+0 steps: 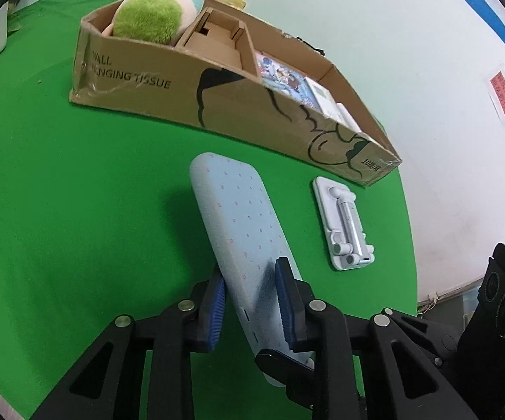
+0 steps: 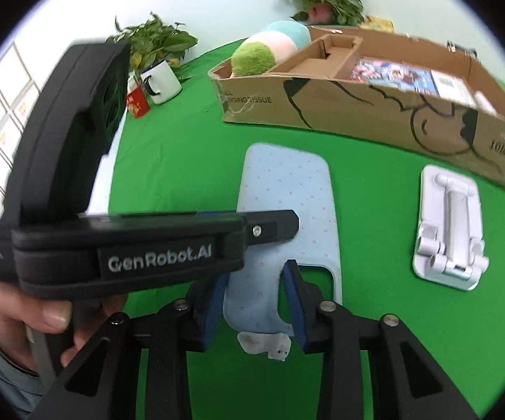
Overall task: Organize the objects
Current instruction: 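Move the left tool to the light-blue phone case and grasp its edge, then lift the phone case and lower it onto the board-game box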
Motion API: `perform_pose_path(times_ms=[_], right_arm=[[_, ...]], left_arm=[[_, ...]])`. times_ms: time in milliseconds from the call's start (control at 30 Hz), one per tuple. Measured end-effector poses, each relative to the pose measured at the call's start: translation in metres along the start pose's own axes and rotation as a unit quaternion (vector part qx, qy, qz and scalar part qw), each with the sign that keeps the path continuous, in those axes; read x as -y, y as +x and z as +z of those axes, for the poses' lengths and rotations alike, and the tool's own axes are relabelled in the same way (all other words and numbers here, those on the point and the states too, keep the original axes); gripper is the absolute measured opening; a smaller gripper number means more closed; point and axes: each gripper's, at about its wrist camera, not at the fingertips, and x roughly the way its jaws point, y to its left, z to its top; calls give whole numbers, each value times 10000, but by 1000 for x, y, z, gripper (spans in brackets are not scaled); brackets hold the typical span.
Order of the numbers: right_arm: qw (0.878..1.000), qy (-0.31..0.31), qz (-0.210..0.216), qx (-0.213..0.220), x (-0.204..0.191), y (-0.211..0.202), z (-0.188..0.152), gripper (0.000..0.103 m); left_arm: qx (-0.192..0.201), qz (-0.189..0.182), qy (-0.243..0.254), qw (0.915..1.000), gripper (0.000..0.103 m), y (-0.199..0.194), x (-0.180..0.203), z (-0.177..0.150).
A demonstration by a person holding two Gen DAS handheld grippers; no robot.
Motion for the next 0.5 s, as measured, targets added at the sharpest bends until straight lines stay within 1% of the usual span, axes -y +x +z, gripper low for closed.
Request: perform_pose_path(times_ms=[167, 300, 433, 500], right_arm=[[9998, 139, 77, 91, 9, -5, 1, 33], [9998, 85, 70, 175, 10, -9, 3, 33], [9991, 275, 245, 229, 15, -10, 8, 32], [9988, 298, 280, 280, 16, -13, 9, 30]], left_arm=[[51, -117, 65, 9999, 18, -5, 5, 4], [116, -128, 142, 9998, 15, -11, 12, 7], [206, -285, 101, 9993, 11, -18, 15, 10], [279, -298, 155, 9990, 8, -23, 20, 12]])
